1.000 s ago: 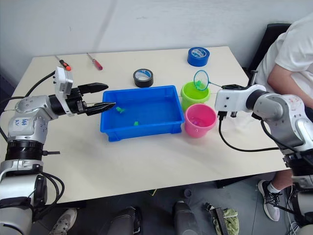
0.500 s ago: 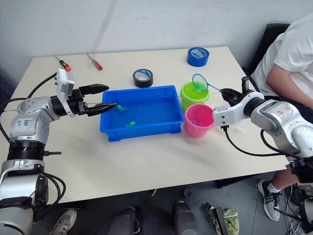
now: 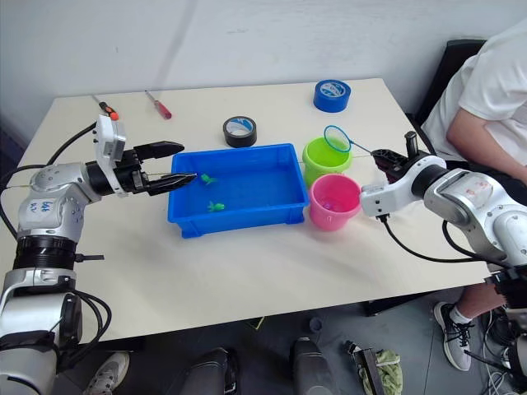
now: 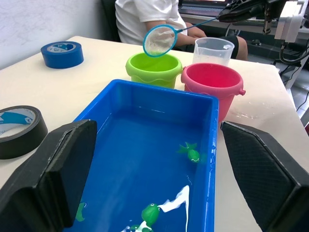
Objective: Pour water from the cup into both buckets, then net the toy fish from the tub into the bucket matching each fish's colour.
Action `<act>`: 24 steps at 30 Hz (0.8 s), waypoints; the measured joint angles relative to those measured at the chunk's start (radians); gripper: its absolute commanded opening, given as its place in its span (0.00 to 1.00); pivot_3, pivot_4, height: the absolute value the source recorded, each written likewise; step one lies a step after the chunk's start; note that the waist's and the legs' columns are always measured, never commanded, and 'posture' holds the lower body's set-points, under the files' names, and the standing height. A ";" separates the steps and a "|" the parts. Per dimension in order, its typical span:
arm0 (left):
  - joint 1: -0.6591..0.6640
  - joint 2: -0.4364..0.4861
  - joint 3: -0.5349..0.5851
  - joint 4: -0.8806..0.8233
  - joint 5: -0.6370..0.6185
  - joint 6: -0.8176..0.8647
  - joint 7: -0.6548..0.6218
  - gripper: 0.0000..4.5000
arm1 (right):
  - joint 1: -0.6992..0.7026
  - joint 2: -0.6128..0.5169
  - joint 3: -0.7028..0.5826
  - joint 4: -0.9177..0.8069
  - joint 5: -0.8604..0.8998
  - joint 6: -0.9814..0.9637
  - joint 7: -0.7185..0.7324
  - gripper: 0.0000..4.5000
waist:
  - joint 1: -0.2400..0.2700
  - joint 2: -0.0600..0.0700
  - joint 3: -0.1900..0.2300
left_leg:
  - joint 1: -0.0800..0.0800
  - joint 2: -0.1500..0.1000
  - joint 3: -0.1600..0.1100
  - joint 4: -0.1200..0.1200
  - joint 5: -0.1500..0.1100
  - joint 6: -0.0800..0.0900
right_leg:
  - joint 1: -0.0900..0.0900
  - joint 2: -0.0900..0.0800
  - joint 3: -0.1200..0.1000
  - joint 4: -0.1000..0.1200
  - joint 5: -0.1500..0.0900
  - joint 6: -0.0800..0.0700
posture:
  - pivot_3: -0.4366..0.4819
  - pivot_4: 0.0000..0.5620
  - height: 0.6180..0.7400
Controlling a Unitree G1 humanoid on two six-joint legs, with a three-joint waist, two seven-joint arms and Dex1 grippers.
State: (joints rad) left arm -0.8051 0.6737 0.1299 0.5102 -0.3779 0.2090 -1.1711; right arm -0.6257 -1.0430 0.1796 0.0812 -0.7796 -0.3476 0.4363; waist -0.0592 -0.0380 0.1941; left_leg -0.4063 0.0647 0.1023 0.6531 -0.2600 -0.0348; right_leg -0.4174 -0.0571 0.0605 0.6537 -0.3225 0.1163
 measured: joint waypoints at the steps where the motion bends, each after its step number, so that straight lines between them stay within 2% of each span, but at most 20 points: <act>1: 0.008 0.007 0.004 -0.006 -0.002 0.004 -0.003 0.99 | -0.033 0.018 -0.001 -0.001 0.048 0.010 0.037 0.00 | -0.004 0.000 0.000 | 0.000 0.000 0.000 0.000 0.000 0.000 | 0.000 0.000 0.000 0.000 0.000 0.000 | 0.48 0.27 0.92; 7: 0.055 0.069 0.012 -0.031 -0.008 0.039 -0.031 0.99 | -0.208 0.100 -0.028 0.005 0.272 0.079 0.229 0.00 | -0.006 0.000 0.000 | 0.001 0.001 -0.001 0.000 0.001 -0.001 | 0.000 0.001 0.000 0.001 0.000 0.000 | 0.48 0.27 0.92; 14: 0.141 0.097 0.029 -0.098 -0.024 0.081 -0.045 0.99 | -0.247 0.199 0.083 0.081 0.437 0.112 0.514 0.00 | 0.000 0.000 0.000 | 0.001 0.001 -0.001 0.002 0.000 0.001 | 0.001 0.001 -0.001 0.003 0.000 0.000 | 0.48 0.27 0.92; 24: 0.217 0.126 0.043 -0.188 -0.033 0.125 -0.043 0.99 | -0.343 0.316 0.193 0.283 0.411 0.040 0.581 0.00 | -0.002 0.000 0.000 | 0.001 0.001 -0.001 0.002 0.000 0.001 | 0.000 0.001 -0.001 0.004 0.000 0.000 | 0.48 0.27 0.92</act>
State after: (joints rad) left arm -0.5877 0.7998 0.1728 0.3221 -0.4105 0.3343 -1.2140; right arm -0.9683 -0.7266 0.3725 0.3641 -0.3691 -0.3075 1.0177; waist -0.0609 -0.0378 0.1942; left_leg -0.4057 0.0661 0.1011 0.6554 -0.2602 -0.0337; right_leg -0.4172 -0.0563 0.0598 0.6575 -0.3226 0.1161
